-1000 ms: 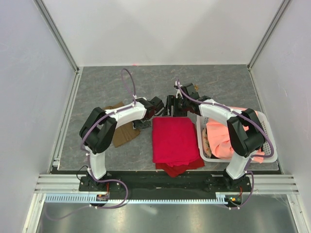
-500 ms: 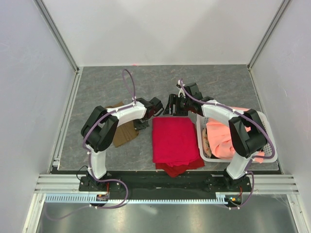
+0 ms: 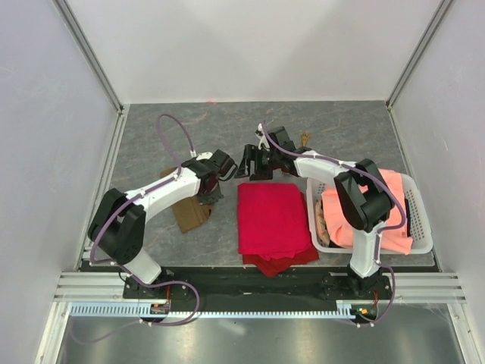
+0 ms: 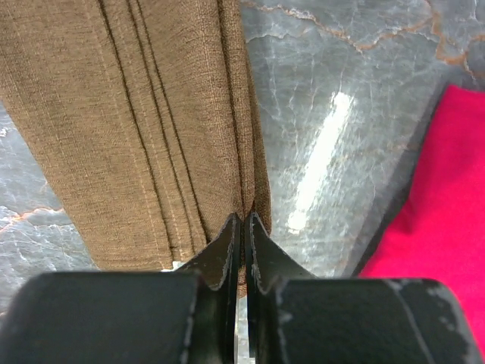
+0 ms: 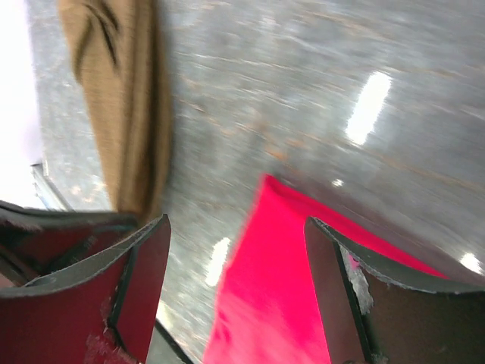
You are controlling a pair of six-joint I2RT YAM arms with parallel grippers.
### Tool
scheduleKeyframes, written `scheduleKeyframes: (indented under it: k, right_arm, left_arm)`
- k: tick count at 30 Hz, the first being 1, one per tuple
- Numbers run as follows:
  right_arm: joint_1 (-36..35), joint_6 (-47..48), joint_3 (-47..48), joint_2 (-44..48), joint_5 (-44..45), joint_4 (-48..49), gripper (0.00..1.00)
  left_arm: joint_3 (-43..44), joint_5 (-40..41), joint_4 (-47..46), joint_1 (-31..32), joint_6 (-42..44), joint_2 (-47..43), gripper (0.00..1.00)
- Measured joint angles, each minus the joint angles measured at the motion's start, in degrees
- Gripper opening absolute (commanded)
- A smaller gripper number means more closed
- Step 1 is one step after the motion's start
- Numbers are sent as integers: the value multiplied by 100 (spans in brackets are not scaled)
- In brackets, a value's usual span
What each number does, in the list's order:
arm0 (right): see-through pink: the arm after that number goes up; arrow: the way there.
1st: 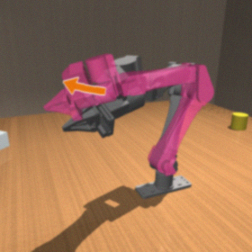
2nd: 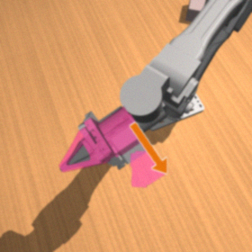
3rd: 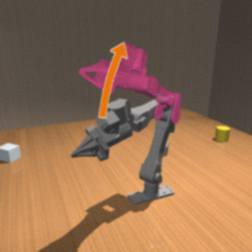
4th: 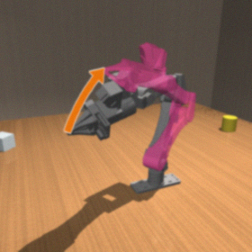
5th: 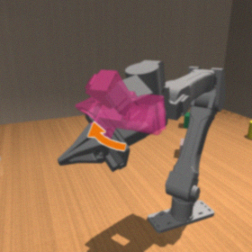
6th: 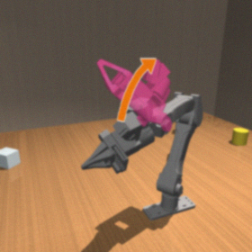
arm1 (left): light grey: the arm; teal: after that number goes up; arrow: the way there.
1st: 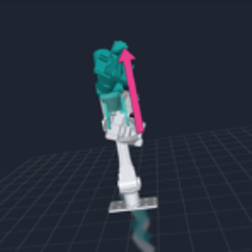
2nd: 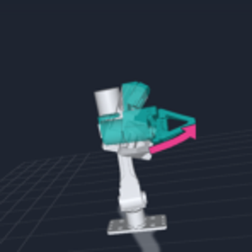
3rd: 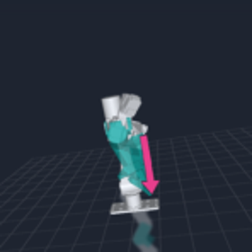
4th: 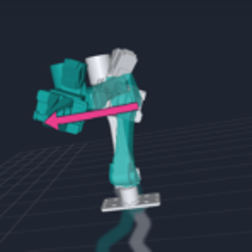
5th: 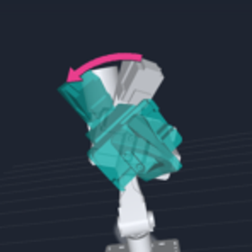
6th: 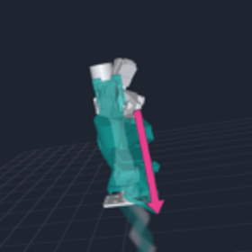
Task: Fold the napkin into a case and place the utensils inside
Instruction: Pass from the left arm to the right
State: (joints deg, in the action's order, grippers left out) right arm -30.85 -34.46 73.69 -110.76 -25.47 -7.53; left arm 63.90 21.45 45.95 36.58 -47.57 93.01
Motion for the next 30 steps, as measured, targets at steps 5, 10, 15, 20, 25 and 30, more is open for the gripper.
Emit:
scheduleKeyframes:
  k: [5, 10, 15, 20, 25, 30]
  right_arm:
    - [-361, -455, 562, -531, -149, 210, 79]
    - [-708, -841, 966, -1019, -229, 404, 79]
    - [-986, -1268, 1047, -1327, -328, 719, 79]
    - [-1082, -1703, 1016, -1504, -433, 1119, 78]
    - [-1121, -2085, 968, -1679, -516, 1567, 77]
    - [-1213, -2387, 944, -1867, -640, 1937, 76]
  left_arm:
    - [-315, -166, -114, -90, 61, -221, 2]
    - [-461, -264, -146, -111, 76, -299, 2]
    - [-490, -319, -164, -133, 94, -481, 2]
    - [-560, -365, -181, -151, 122, -629, 2]
    - [-636, -389, -192, -162, 144, -649, 2]
    - [-664, -402, -199, -175, 162, -713, 2]
